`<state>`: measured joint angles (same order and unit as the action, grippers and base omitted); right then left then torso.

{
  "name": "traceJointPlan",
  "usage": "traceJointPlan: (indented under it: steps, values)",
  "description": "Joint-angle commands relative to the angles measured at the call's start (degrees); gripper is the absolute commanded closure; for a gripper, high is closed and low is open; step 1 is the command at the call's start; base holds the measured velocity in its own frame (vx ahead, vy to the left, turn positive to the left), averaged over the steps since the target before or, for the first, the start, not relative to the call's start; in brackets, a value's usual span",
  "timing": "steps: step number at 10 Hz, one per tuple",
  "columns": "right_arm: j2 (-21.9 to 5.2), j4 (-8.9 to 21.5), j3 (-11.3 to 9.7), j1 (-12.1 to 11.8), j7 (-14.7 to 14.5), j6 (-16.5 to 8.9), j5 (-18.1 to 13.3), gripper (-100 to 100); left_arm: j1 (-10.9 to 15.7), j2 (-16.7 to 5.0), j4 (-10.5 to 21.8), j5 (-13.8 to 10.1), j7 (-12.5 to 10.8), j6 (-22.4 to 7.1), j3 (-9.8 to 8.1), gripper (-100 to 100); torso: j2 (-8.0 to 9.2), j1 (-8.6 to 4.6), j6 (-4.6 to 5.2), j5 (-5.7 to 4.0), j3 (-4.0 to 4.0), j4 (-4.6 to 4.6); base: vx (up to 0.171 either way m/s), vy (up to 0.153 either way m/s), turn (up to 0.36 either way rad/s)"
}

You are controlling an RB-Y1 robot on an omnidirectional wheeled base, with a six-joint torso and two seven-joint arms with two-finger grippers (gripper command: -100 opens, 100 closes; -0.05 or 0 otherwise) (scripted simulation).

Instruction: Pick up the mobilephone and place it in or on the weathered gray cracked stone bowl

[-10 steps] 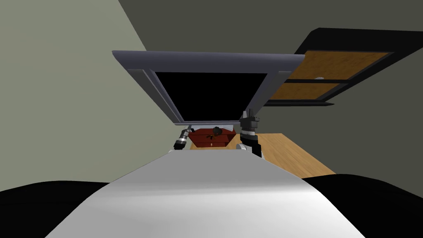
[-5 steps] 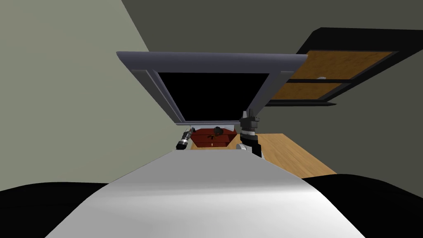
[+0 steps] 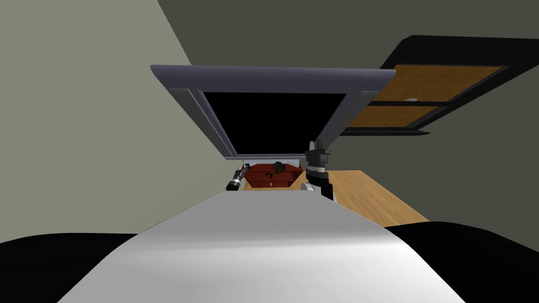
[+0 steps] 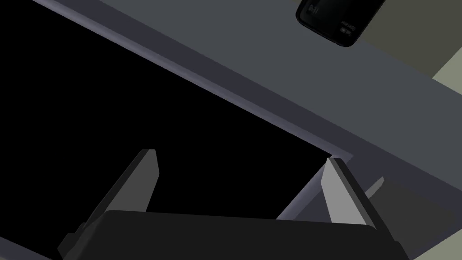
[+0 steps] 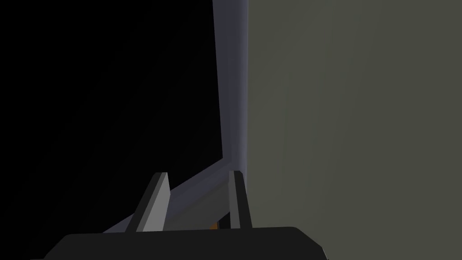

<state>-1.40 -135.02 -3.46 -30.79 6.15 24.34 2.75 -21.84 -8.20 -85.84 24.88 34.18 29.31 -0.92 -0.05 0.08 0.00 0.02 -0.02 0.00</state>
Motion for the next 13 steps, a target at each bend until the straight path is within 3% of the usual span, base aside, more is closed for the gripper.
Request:
traceJointPlan:
  steps: [1, 3, 4, 9, 13]
  values:
    - [0.0, 0.0, 0.0, 0.0, 0.0, 0.0, 0.0, 0, 0.7, 0.1, 2.6, 1.1, 2.0, 0.3, -0.11, -100, 0.0, 0.0, 0.0, 0.0, 0.0, 0.0, 0.013, 0.032, -0.001]
    - [0.0, 0.0, 0.0, 0.0, 0.0, 0.0, 0.0, 0, 2.2, 0.3, 6.2, 2.9, 5.2, 0.6, -0.3, -100, -0.02, 0.07, 0.0, 0.01, -0.01, 0.0, 0.024, 0.049, -0.009]
    - [0.0, 0.0, 0.0, 0.0, 0.0, 0.0, 0.0, 0, 2.2, 0.3, 7.0, 2.9, 5.2, 0.6, -0.3, -100, -0.07, 0.1, 0.0, 0.02, -0.03, -0.01, 0.031, 0.038, -0.007]
    - [0.0, 0.0, 0.0, 0.0, 0.0, 0.0, 0.0, 0, 6.2, 1.2, 16.1, 6.1, 12.8, 1.3, -0.76, -100, -0.13, 0.08, 0.0, 0.02, -0.07, -0.03, 0.038, 0.046, -0.014]
    - [0.0, 0.0, 0.0, 0.0, 0.0, 0.0, 0.0, 0, 8.9, 2.4, 21.4, 7.7, 17.7, 1.8, -1.06, -100, -0.13, 0.06, 0.0, 0.01, -0.07, -0.03, 0.045, 0.044, -0.017]
